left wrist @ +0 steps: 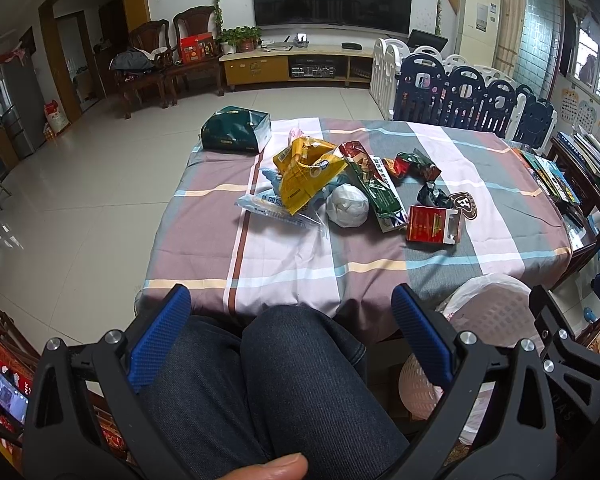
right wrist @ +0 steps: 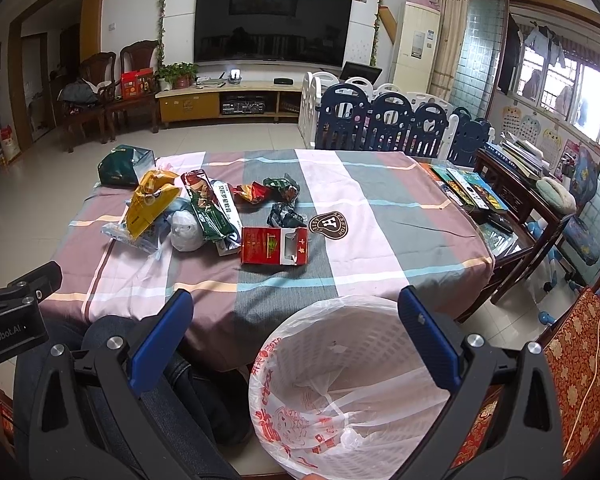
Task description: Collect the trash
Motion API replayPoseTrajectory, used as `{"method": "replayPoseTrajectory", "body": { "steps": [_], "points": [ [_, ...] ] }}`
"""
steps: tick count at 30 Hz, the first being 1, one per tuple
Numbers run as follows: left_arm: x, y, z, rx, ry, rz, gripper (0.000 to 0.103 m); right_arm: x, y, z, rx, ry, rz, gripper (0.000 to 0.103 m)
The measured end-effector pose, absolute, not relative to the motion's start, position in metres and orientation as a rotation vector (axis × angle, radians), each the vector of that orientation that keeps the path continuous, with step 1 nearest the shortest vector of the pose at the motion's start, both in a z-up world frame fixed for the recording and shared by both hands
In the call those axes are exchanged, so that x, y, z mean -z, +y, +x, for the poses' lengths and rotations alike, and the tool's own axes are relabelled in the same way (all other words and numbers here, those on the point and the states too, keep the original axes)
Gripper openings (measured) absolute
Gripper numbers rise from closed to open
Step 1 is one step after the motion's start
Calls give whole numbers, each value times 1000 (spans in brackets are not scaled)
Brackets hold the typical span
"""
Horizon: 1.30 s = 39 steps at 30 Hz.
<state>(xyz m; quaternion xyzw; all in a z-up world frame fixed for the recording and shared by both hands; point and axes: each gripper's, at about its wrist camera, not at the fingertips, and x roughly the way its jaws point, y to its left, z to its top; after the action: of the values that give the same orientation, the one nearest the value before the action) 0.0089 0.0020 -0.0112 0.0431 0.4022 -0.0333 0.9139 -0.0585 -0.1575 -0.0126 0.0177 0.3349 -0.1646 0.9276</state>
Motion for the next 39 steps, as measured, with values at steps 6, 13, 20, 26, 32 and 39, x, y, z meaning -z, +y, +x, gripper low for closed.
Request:
{"method": "replayPoseTrajectory", "body": {
  "steps": [6,13,20,26,32,39],
  "points": [
    [12,2,9,69,829,89,100,13,-158,-58,338,687,37,100],
    [14,2,9,69,831,89,100,17,-157,-58,336,694,41,100],
    [14,2,9,69,831,88,100,16,-157,-57,337,694,41,100],
    [16,2,9,70,833,88,100,21,-156,-56,336,702,41,100],
    [17,3,8,72,834,83,100,21,-156,-56,336,705,43,100],
    [24,6,12,67,858,60,100,20,-157,-55,335,701,37,100]
  ]
}}
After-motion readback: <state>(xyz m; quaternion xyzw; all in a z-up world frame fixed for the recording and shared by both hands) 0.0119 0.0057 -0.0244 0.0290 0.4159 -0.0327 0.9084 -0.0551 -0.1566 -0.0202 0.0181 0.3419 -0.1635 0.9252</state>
